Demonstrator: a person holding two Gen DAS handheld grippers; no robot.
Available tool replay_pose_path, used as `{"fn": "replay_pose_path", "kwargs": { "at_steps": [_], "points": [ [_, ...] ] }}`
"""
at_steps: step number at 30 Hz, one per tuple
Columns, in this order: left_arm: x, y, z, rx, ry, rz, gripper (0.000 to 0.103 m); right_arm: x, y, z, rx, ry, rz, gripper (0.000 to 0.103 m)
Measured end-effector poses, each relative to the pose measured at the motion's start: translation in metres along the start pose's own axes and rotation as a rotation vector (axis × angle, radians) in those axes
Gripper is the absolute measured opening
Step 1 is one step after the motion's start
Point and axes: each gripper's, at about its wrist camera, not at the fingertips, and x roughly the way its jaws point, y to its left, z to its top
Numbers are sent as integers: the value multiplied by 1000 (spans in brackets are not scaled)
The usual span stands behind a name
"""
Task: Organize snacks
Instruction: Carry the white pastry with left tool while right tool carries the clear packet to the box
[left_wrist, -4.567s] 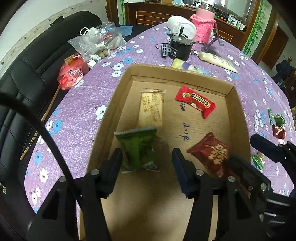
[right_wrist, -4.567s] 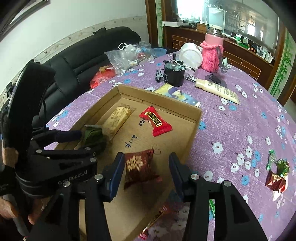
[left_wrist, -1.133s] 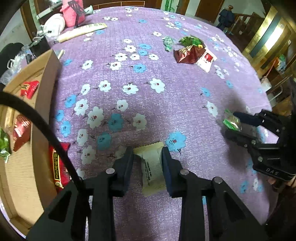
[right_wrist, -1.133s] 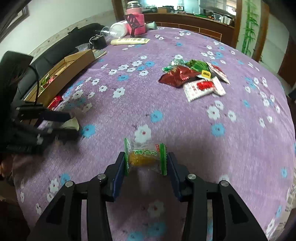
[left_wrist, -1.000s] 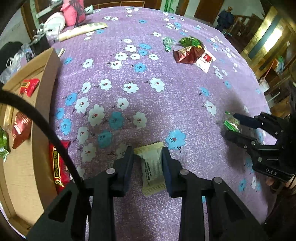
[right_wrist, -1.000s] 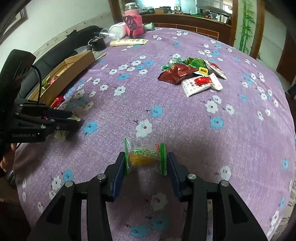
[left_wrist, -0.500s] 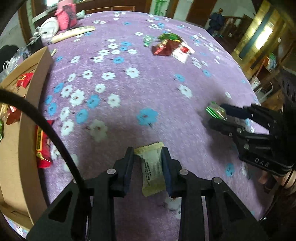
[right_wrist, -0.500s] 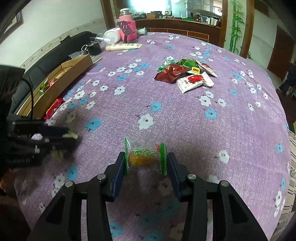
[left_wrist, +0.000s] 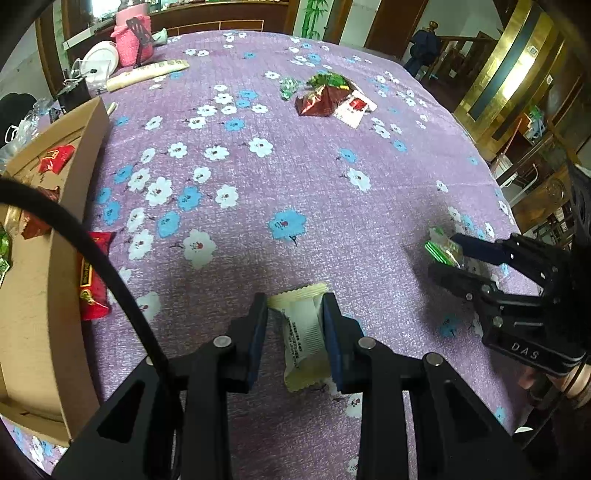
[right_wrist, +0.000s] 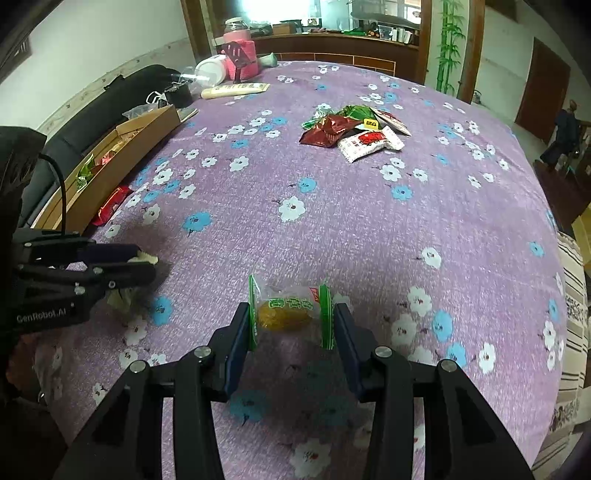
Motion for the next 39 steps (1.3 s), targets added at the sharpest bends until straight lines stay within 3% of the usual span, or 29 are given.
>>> {"fn": "replay_pose_path", "kwargs": {
  "at_steps": [9, 23, 35, 39],
  "points": [
    [-12, 4, -1, 10, -18, -14, 31, -6, 17, 2, -14, 2, -11, 44],
    [-55, 24, -3, -36, -79, -62, 32, -14, 71, 35, -123, -34, 37, 44],
    [-101, 112, -9, -247, -169, 16, 32, -2, 162, 84, -289, -90, 158, 44],
    [-104, 153, -12, -334, -176, 92, 32, 8, 197, 102, -340, -104, 195, 44]
  ]
}}
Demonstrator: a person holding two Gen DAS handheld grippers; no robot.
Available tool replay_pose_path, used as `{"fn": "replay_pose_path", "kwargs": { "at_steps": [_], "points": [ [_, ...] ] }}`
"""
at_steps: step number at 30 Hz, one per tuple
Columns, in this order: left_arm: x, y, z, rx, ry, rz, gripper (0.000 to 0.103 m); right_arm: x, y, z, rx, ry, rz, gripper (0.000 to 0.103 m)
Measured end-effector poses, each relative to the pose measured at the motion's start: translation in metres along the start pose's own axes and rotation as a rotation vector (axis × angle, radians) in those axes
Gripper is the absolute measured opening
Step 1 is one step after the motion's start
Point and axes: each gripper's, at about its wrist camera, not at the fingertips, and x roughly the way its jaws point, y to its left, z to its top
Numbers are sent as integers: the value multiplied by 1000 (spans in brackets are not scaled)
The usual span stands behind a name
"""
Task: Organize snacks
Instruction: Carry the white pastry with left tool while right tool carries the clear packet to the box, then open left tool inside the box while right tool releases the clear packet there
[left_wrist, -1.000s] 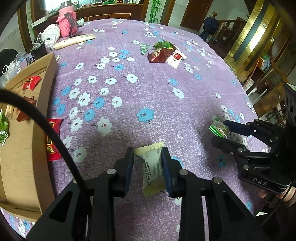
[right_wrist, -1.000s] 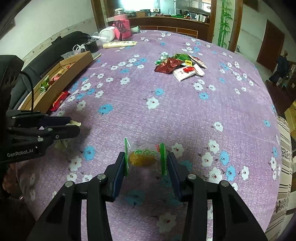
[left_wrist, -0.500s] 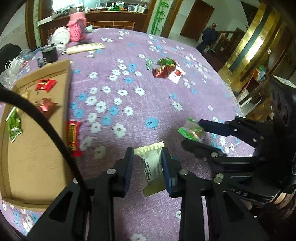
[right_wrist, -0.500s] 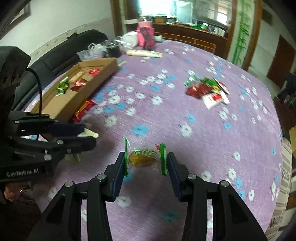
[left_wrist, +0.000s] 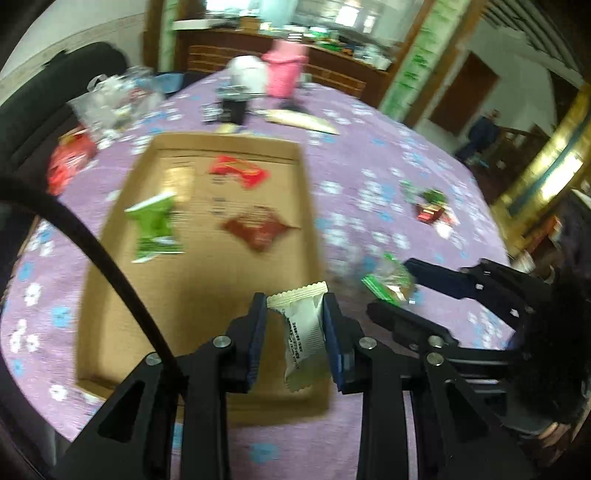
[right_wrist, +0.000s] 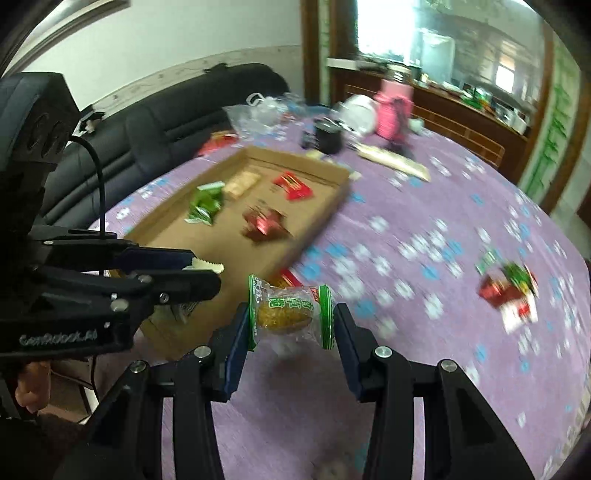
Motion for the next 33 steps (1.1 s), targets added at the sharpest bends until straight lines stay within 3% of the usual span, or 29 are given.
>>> {"fn": "replay_pose_path", "kwargs": {
  "at_steps": [6, 13, 18, 20, 28, 33],
  "points": [
    [11, 51, 11, -94, 13, 92, 32, 37, 30, 30, -54, 13, 30, 44],
    [29, 72, 13, -120, 63, 147, 32, 73, 52, 42, -112, 71, 26, 45],
    [37, 74, 11, -101, 91, 189, 35, 81, 52, 42, -111, 93, 20, 49],
    [39, 73, 12, -98, 100, 203, 39, 83, 52, 42, -117, 102, 14, 61],
    [35, 67, 11, -91, 78, 234, 58, 69, 47, 39, -101, 78, 15, 61],
    [29, 54, 10, -78, 57, 235, 60, 56, 43, 32, -78, 59, 19, 62]
  ]
}}
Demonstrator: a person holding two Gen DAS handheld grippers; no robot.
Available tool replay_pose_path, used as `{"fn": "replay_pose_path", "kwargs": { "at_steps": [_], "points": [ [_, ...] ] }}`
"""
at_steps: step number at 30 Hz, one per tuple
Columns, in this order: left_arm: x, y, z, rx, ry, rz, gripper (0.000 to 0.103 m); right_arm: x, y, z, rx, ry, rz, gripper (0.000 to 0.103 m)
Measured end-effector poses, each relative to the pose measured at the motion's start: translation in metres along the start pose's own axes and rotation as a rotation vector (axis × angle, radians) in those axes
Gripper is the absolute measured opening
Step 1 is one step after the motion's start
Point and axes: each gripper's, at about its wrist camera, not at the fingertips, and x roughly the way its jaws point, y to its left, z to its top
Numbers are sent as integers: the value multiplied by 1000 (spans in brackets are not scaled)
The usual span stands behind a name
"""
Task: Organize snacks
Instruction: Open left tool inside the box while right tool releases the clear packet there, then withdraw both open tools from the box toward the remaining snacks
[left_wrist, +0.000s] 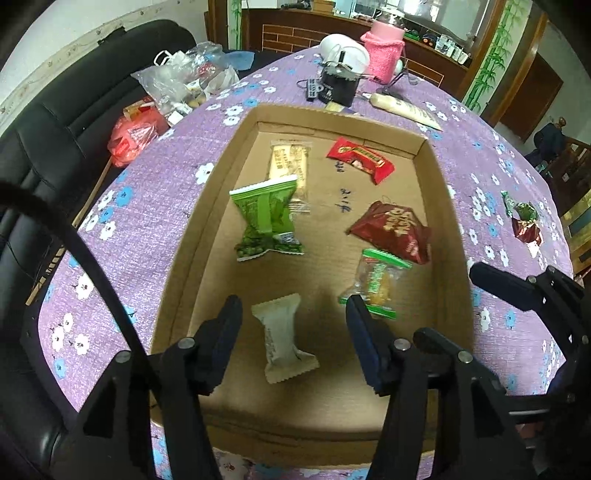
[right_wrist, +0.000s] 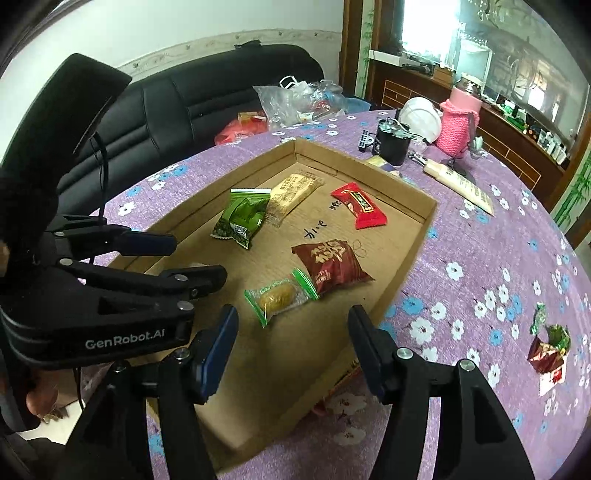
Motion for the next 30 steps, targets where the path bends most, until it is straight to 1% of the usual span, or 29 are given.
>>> {"fn": "replay_pose_path", "kwargs": {
  "at_steps": [2, 5, 8, 10, 12, 15, 16, 18, 19, 21, 24, 27, 30],
  "points": [
    [-6, -8, -1, 6, -21, -7, 60, -7, -4, -5, 19, -9, 3, 62],
    [-17, -27, -2, 29, -43, -42, 60, -20, -15, -15, 67, -21, 6, 63],
    [-27, -56, -4, 75, -65, -85, 60, -37, -34, -33, 138, -41, 4, 64],
    [-31, -83, -4, 118, -70, -115, 60, -49, -51, -48, 194, -55, -18, 65],
    [-33, -106, -4, 159, -70, -134, 60, -59, -77, -68, 262, -63, -46, 65],
    [-32, -136, -3, 207, -63, -156, 61, -67, -121, -94, 350, -52, -136, 65],
    [-30, -148, -2, 223, -60, -158, 61, -69, -145, -105, 412, -43, -160, 65],
    [-27, -168, 2, 247, -51, -167, 60, -74, -180, -120, 500, -46, -192, 65],
    [-24, -177, 4, 254, -46, -170, 60, -77, -203, -129, 550, -48, -225, 65],
    [-18, -197, 10, 271, -31, -185, 60, -80, -231, -138, 607, -49, -255, 66],
    [-11, -219, 14, 288, -23, -179, 60, -80, -268, -148, 666, -44, -283, 66],
    [-5, -231, 13, 290, -4, -190, 61, -73, -292, -150, 692, -39, -308, 66],
    [1, -238, 9, 306, 17, -185, 61, -66, -312, -148, 733, -48, -313, 66]
  ]
}}
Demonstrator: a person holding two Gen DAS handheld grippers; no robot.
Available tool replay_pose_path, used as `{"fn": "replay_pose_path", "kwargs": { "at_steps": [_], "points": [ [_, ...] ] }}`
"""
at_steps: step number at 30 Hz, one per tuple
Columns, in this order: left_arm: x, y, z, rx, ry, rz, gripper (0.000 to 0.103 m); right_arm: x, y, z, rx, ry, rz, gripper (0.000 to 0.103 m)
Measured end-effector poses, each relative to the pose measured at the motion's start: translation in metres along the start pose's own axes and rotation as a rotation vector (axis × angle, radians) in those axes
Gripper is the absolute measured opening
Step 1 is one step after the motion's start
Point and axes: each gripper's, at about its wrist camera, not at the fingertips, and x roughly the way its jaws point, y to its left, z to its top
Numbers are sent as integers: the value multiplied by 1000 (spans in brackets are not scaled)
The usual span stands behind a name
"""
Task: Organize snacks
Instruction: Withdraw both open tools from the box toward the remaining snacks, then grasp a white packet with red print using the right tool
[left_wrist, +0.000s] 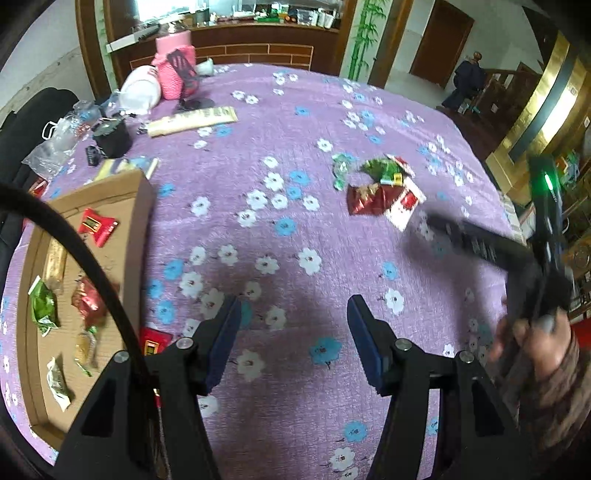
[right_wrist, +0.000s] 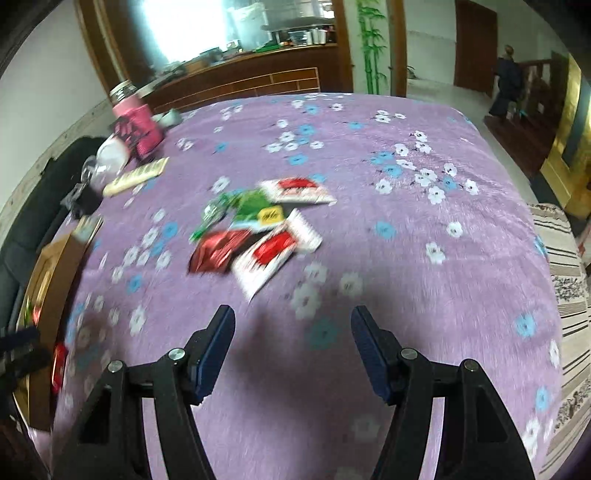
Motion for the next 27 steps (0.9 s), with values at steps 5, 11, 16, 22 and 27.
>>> {"fn": "replay_pose_path", "kwargs": {
  "at_steps": [5, 11, 16, 22, 27],
  "points": [
    [6, 0, 2, 4, 12, 16, 61, 29, -3, 25, 54, 32, -20, 66],
    [9, 4, 21, -19, 10, 30, 61, 55, 11, 35, 8, 96, -70, 67],
    [11, -5, 55, 0, -45, 47, 65, 47, 23, 17, -152, 99, -101, 61],
    [32, -35, 102, 70, -78, 24, 66, 14, -2, -19, -212, 103, -86, 56],
    [75, -70, 135, 126, -29, 50, 67, -5, -20, -35, -211, 116, -70, 56]
  ]
}}
